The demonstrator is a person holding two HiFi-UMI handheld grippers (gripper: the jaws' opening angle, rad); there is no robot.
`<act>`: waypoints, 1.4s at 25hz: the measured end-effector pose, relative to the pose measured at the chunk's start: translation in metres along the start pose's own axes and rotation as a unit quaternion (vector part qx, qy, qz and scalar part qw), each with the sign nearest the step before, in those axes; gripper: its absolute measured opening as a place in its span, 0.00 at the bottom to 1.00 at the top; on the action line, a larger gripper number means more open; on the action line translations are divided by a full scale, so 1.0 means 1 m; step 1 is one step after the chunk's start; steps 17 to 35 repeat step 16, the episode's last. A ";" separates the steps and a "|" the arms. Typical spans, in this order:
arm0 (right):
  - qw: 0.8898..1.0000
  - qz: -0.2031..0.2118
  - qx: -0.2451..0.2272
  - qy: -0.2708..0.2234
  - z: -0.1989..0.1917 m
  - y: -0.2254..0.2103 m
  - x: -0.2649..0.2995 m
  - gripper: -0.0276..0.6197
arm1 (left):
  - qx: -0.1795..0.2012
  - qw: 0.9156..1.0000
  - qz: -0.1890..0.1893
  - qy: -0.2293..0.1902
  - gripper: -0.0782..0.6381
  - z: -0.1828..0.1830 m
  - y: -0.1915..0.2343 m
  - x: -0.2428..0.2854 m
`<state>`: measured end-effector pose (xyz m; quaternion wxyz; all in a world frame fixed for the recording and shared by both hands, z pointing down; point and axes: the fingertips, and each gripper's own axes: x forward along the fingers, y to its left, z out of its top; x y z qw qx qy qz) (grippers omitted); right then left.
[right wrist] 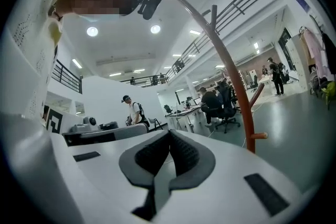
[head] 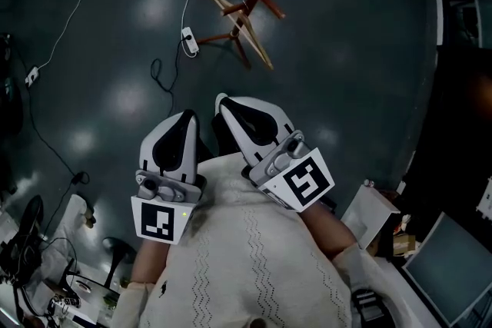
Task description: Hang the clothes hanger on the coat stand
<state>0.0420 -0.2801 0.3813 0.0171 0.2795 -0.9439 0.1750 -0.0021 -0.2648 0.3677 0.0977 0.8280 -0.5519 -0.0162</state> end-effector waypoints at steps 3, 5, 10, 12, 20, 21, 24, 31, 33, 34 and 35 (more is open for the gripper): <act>1.000 0.003 0.006 0.001 -0.002 0.001 0.001 0.07 | 0.000 1.000 -0.003 0.002 0.13 0.001 -0.001 -0.001; 1.000 0.008 0.009 0.003 -0.005 0.003 0.004 0.07 | -0.002 1.000 -0.006 0.005 0.13 -0.002 0.000 0.000; 1.000 0.021 0.013 0.011 -0.010 0.009 0.008 0.07 | -0.009 1.000 -0.008 0.013 0.13 -0.005 0.000 0.001; 1.000 0.024 0.012 0.012 -0.011 0.010 0.009 0.07 | -0.008 1.000 -0.008 0.014 0.13 -0.005 0.000 0.001; 1.000 0.016 0.009 0.012 -0.015 0.007 0.008 0.07 | -0.015 1.000 -0.009 0.022 0.13 -0.012 0.001 0.004; 1.000 0.016 0.009 0.012 -0.015 0.007 0.008 0.07 | -0.015 1.000 -0.009 0.022 0.13 -0.012 0.001 0.004; 1.000 0.016 0.009 0.012 -0.015 0.007 0.008 0.07 | -0.015 1.000 -0.009 0.022 0.13 -0.012 0.001 0.004; 1.000 0.016 0.009 0.012 -0.015 0.007 0.008 0.07 | -0.015 1.000 -0.009 0.022 0.13 -0.012 0.001 0.004; 1.000 0.016 0.009 0.012 -0.015 0.007 0.008 0.07 | -0.015 1.000 -0.009 0.022 0.13 -0.012 0.001 0.004; 1.000 0.016 0.009 0.012 -0.015 0.007 0.008 0.07 | -0.015 1.000 -0.009 0.022 0.13 -0.012 0.001 0.004; 1.000 0.016 0.009 0.012 -0.015 0.007 0.008 0.07 | -0.015 1.000 -0.009 0.022 0.13 -0.012 0.001 0.004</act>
